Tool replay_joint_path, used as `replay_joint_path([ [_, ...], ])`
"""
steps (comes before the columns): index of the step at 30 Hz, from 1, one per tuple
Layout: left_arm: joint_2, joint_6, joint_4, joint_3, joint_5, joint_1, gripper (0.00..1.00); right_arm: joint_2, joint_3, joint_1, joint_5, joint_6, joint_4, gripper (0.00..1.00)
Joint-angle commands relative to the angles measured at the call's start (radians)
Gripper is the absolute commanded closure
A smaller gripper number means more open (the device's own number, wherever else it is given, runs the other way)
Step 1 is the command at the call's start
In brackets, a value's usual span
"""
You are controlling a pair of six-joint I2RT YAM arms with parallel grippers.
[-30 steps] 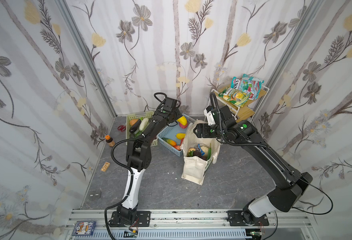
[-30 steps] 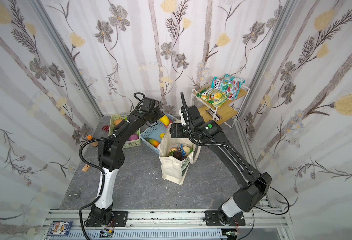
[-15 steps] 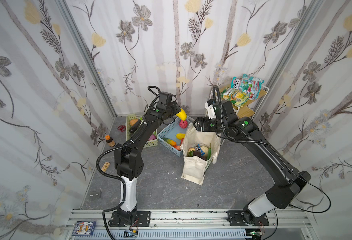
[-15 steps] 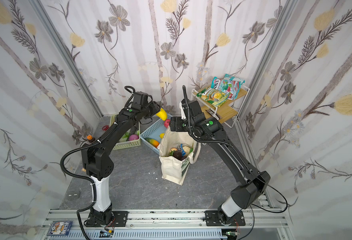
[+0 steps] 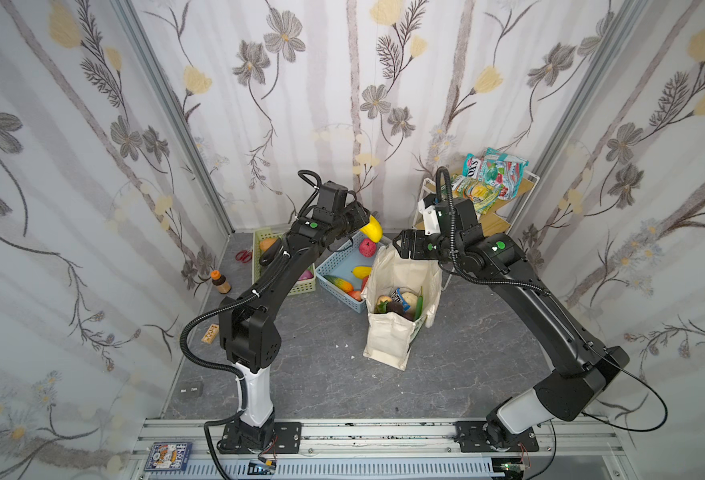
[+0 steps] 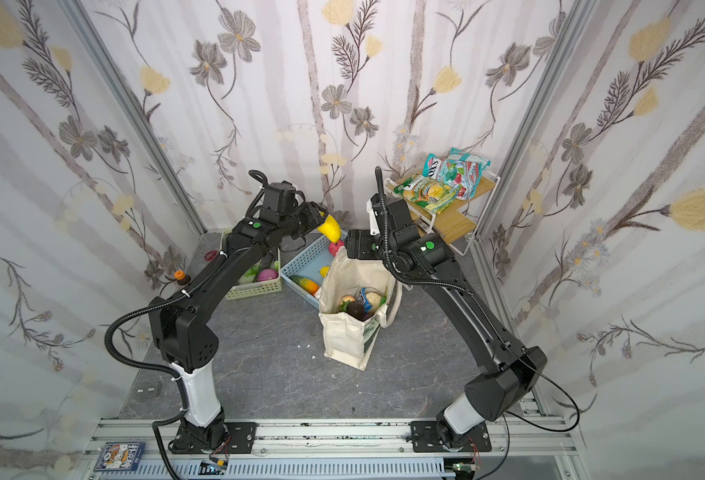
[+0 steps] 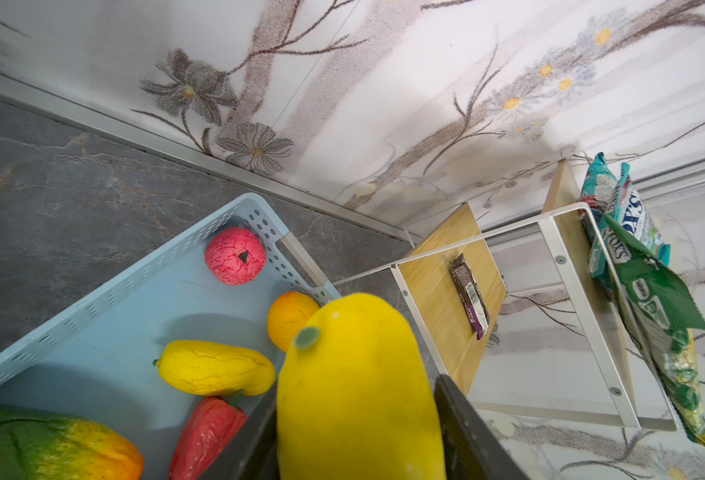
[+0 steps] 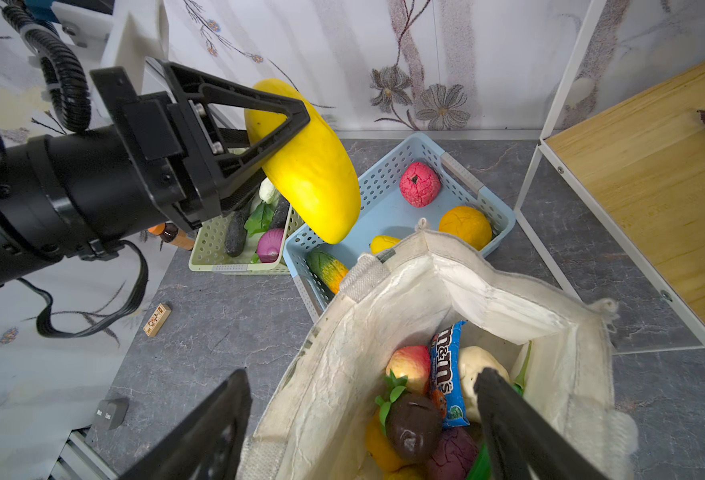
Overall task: Place the food into the grocery bag and tie it
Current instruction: 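Lift the yellow papaya with the left gripper and carry it toward the tote bag, then lower the papaya into the tote bag and open the left gripper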
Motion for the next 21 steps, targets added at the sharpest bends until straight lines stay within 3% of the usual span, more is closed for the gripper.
replay_joint_path([
  [1, -0.017, -0.014, 0.038, -0.007, 0.02, -0.018, 0.46, -0.013, -0.016, -0.01, -0.009, -0.004, 0.027, 0.15],
  [21, -0.048, 0.063, -0.023, -0.051, 0.042, -0.156, 0.45, -0.142, -0.149, -0.082, -0.014, -0.012, 0.033, 0.15],
])
